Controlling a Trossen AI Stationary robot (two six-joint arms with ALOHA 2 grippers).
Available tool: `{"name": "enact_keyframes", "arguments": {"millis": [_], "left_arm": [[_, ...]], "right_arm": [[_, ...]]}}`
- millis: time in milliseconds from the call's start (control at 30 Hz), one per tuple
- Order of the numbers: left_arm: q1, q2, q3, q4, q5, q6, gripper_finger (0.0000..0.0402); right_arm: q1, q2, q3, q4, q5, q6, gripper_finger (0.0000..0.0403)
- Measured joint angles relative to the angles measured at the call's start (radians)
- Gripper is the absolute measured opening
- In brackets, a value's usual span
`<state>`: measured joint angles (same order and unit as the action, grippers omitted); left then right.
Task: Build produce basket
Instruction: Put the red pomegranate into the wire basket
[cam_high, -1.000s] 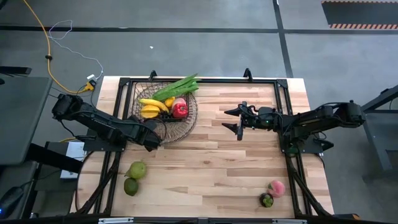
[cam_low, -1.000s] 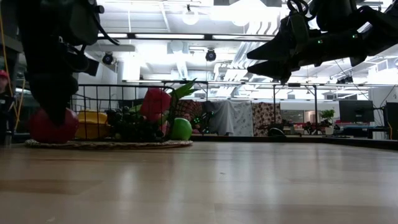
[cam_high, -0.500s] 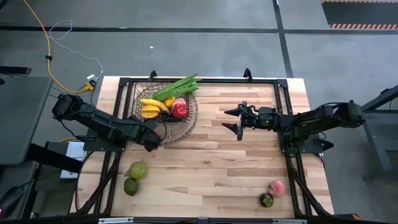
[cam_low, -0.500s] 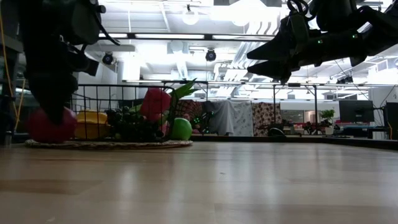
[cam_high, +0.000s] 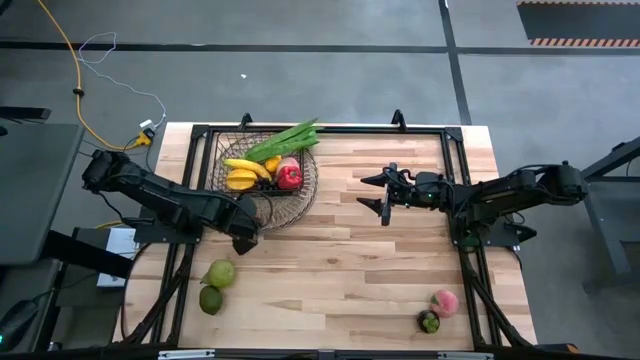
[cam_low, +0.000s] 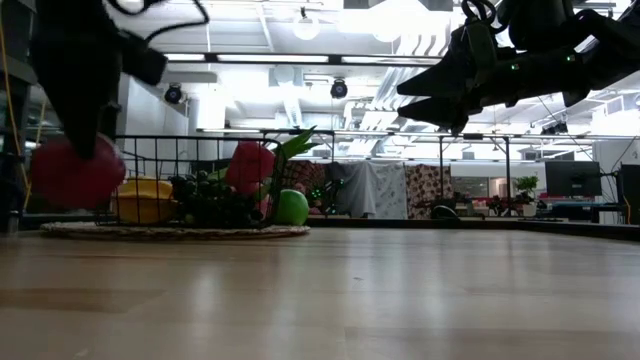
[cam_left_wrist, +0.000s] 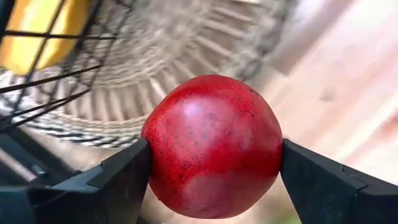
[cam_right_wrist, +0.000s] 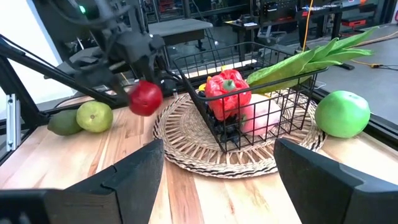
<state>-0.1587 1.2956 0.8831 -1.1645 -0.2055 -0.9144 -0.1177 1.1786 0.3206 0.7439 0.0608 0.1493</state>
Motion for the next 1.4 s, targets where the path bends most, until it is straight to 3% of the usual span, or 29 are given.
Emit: {"name": "enact_keyframes", "arguments": {"millis": [167,300,467,600,833,1000,1167,1267,1400], "left_arm": [[-0.022,-0.054,0.076,0.001,0.022,0.048,0.0310],[-0.022,-0.108,0.136,0.057,-0.005,0.187,0.0310],[-0.001,-0.171,0.142,0.284,-0.172,0.388,0.0310],[0.052,-0.198,0.092,0.548,-0.196,0.620,0.0310],[0.213,-0.212,-0.115,1.059,-0.047,0.835,0.0310],[0.303,-0.221,-0.332,1.454,0.070,0.840,0.0310],[0.333,-0.288,-0.535,1.854,0.114,0.816,0.0310],[0.337,-0.344,-0.624,1.987,0.108,0.796,0.0310],[0.333,-0.400,-0.684,1.970,0.087,0.750,0.0310]], "right_arm": [[0.000,0.000,0.000,0.000,0.000,0.000,0.0296],[0.000,0.000,0.000,0.000,0.000,0.008,0.0296],[0.000,0.000,0.000,0.000,0.000,0.008,0.0296],[0.000,0.000,0.000,0.000,0.000,0.008,0.0296],[0.000,0.000,0.000,0.000,0.000,0.008,0.0296],[0.000,0.000,0.000,0.001,0.000,0.008,0.0296],[0.000,0.000,0.000,0.000,-0.001,0.008,0.0296],[0.000,0.000,0.000,0.000,-0.001,0.008,0.0296],[0.000,0.000,0.000,0.001,0.000,0.008,0.0296]]}}
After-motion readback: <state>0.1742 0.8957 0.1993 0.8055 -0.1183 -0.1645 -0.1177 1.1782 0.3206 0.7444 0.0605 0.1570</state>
